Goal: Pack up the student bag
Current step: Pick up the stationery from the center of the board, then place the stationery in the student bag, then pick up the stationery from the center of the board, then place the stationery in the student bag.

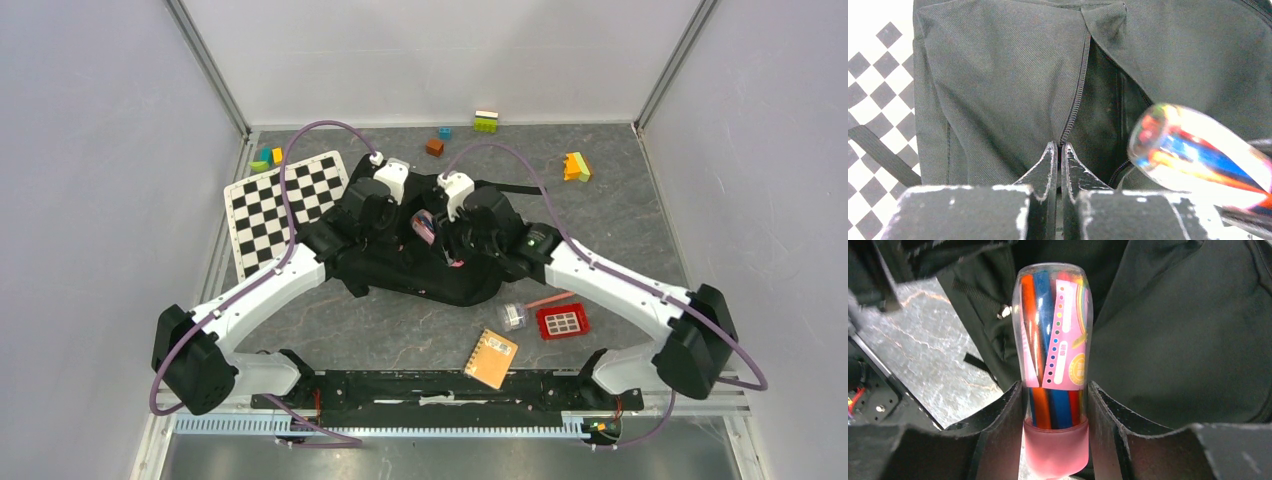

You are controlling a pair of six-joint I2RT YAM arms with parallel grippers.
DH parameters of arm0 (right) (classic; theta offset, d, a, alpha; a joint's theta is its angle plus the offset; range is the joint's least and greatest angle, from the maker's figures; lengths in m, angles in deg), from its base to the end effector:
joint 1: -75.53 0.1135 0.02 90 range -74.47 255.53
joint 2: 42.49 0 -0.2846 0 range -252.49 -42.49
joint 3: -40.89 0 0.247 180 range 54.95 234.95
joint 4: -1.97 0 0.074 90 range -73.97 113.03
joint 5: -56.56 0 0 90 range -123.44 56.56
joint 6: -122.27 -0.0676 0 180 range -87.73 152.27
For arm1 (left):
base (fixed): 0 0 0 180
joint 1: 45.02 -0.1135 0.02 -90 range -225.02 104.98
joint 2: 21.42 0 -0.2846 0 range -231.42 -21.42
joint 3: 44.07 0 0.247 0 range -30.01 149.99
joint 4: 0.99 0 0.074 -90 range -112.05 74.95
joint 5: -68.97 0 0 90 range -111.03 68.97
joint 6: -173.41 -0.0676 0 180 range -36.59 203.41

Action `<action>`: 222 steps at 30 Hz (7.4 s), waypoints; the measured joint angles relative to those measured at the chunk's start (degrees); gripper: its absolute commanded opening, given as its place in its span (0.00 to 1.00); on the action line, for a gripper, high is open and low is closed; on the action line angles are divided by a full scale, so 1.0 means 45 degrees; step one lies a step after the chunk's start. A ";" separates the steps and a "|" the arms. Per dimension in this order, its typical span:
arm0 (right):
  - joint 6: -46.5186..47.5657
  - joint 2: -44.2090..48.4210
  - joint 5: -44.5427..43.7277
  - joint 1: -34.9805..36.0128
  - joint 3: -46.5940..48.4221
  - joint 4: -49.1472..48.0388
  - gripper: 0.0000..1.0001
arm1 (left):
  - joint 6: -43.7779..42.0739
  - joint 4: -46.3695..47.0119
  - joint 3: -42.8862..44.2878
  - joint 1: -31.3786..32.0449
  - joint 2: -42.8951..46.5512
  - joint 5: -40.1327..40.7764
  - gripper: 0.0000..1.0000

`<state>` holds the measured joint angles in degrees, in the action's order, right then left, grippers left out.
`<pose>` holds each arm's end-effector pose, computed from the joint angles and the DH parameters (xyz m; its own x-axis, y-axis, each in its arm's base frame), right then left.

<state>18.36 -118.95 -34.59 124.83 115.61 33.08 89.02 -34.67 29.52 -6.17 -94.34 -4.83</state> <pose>0.2092 0.2411 0.3059 -0.5229 -0.2394 -0.8181 -0.6400 0.7441 0.1914 0.2454 -0.1734 0.3128 -0.4633 0.2526 -0.8494 0.3767 0.9237 0.0693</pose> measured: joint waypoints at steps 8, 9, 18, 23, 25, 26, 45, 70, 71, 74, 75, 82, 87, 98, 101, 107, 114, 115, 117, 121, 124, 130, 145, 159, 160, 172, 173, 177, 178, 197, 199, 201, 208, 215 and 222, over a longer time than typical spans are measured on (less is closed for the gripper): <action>-0.0937 -0.2113 0.1530 -0.0865 0.1758 0.0534 0.00 | -0.0005 0.0019 -0.0155 0.0000 0.0073 0.0063 0.02; -0.1088 -0.2341 0.1768 -0.0908 0.1875 0.0636 0.00 | 0.0000 0.0029 -0.0170 0.0000 0.0083 0.0068 0.02; -0.2764 -0.3978 0.2249 -0.1151 0.3181 0.0602 0.00 | 0.0000 0.0053 -0.0204 0.0000 0.0189 0.0092 0.02; -0.3823 -0.5027 0.1666 -0.1302 0.4182 0.0238 0.00 | 0.0000 0.0107 -0.0296 -0.0010 0.0389 0.0039 0.02; -0.4250 -0.5406 0.1316 -0.1331 0.4464 -0.0175 0.00 | 0.0005 0.0107 -0.0316 -0.0010 0.0418 0.0015 0.02; -0.4386 -0.5518 0.1180 -0.1345 0.4537 -0.0335 0.00 | 0.0005 0.0107 -0.0321 -0.0010 0.0418 0.0005 0.02; -0.6373 -0.7062 -0.1277 -0.0607 0.3429 -0.5989 0.12 | 0.0010 0.0335 -0.0321 -0.0146 0.0457 0.0112 0.02; -0.3619 -0.5440 -0.1899 -0.0126 0.0826 -0.8247 0.95 | 0.0015 -0.0121 -0.0316 -0.0155 0.0457 0.0364 0.02; -0.3483 -0.5241 -0.1807 -0.0131 0.0670 -0.8247 0.95 | 0.0015 -0.0121 -0.0316 -0.0131 0.0457 0.0359 0.02; -0.3016 -0.4459 -0.1554 -0.0141 0.0058 -0.8092 0.95 | 0.0015 -0.0267 -0.0316 -0.0073 0.0452 0.0350 0.02; -0.2875 -0.4192 -0.1472 -0.0146 -0.0126 -0.7970 0.96 | 0.0015 -0.0296 -0.0316 -0.0039 0.0452 0.0355 0.02; -0.1729 -0.0967 -0.0641 -0.0034 -0.1132 -0.6849 0.98 | 0.0015 -0.0262 -0.0316 0.0005 0.0053 0.0379 0.02; -0.0860 0.0704 -0.0816 -0.0024 -0.1132 -0.4692 0.98 | 0.0015 -0.0282 -0.0316 0.0005 0.0019 0.0447 0.02; -0.1292 0.4410 -0.3473 -0.0019 -0.4036 0.2390 0.98 | 0.0015 -0.0277 -0.0311 0.0005 -0.0131 0.0486 0.02; -0.1967 0.5221 -0.3915 -0.0063 -0.5095 0.3376 0.98 | 0.0015 -0.0277 -0.0287 0.0005 -0.0398 0.0466 0.02; -0.3225 0.5688 -0.4167 -0.0253 -0.6421 0.3959 0.98 | 0.0034 -0.0301 -0.0238 0.0005 -0.0738 0.0214 0.02; -0.3186 0.5149 -0.3531 -0.0262 -0.6470 0.3376 0.98 | 0.0146 -0.0282 -0.0233 0.0000 -0.0729 0.0019 0.02; -0.3157 0.5090 -0.3424 -0.0257 -0.6489 0.3298 0.98 | 0.0155 -0.0282 -0.0233 0.0000 -0.0724 0.0019 0.02; -0.3079 0.4877 -0.3186 -0.0257 -0.6543 0.3138 0.98 | 0.0165 -0.0282 -0.0233 0.0000 -0.0699 0.0015 0.02; -0.3055 0.4396 -0.2973 -0.0233 -0.6606 0.3021 0.91 | 0.0165 -0.0282 -0.0233 0.0000 -0.0607 0.0005 0.02; -0.3045 0.4269 -0.2905 -0.0204 -0.6654 0.3031 0.83 | 0.0170 -0.0282 -0.0233 0.0000 -0.0520 -0.0005 0.02; -0.3070 0.4172 -0.2909 -0.0165 -0.6654 0.3055 0.75 | 0.0165 -0.0282 -0.0233 0.0000 -0.0408 -0.0010 0.02; -0.3279 0.4590 -0.2973 -0.0034 -0.6300 0.3837 0.47 | 0.0170 -0.0282 -0.0233 0.0000 -0.0214 -0.0039 0.02; -0.1545 0.4148 -0.3011 0.0024 -0.1569 0.3055 0.43 | 0.0175 -0.0282 -0.0233 0.0000 -0.0180 -0.0087 0.02; -0.1316 0.3915 -0.2924 0.0024 -0.1360 0.2671 0.43 | 0.0175 -0.0282 -0.0233 0.0000 -0.0180 -0.0087 0.02; 0.0568 0.0918 -0.0913 0.0034 -0.1001 -0.3468 0.43 | 0.0180 -0.0282 -0.0233 -0.0024 -0.0180 -0.0345 0.02; 0.0656 0.0743 -0.0763 0.0039 -0.1005 -0.3891 0.43 | 0.0185 -0.0282 -0.0233 -0.0034 -0.0180 -0.0364 0.02; 0.1229 -0.0107 -0.0282 0.0049 -0.1001 -0.5532 0.43 | 0.0180 -0.0282 -0.0233 -0.0034 -0.0180 -0.0359 0.02; 0.1360 -0.0403 -0.0287 0.0049 -0.0976 -0.5799 0.43 | 0.0185 -0.0282 -0.0233 -0.0034 -0.0180 -0.0364 0.02; 0.1846 -0.3895 -0.2234 0.0083 -0.0937 -0.8315 0.44 | 0.0272 -0.0199 -0.0233 -0.0034 -0.0165 -0.0495 0.02; 0.1870 -0.4211 -0.2477 0.0083 -0.0937 -0.9049 0.43 | 0.0272 -0.0175 -0.0233 -0.0034 -0.0155 -0.0534 0.02; 0.1894 -0.4600 -0.2667 0.0078 -0.0937 -0.9763 0.43 | 0.0277 -0.0097 -0.0233 -0.0034 -0.0136 -0.0583 0.02; 0.2123 -0.6144 -0.2861 0.0015 -0.0937 -1.2245 0.51 | 0.0340 -0.0053 -0.0233 -0.0039 -0.0117 -0.0656 0.02; 0.2123 -0.6717 -0.2832 -0.0068 -0.0937 -1.3425 0.85 | 0.0413 -0.0024 -0.0233 -0.0049 -0.0117 -0.0670 0.02; 0.1851 -0.6377 -0.2399 -0.0253 -0.1520 -1.3712 0.98 | 0.0457 -0.0155 -0.0233 -0.0117 -0.0136 -0.0680 0.02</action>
<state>26.69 -147.65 -45.39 123.69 108.77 -28.62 91.07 -35.37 28.47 -6.69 -94.96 -7.89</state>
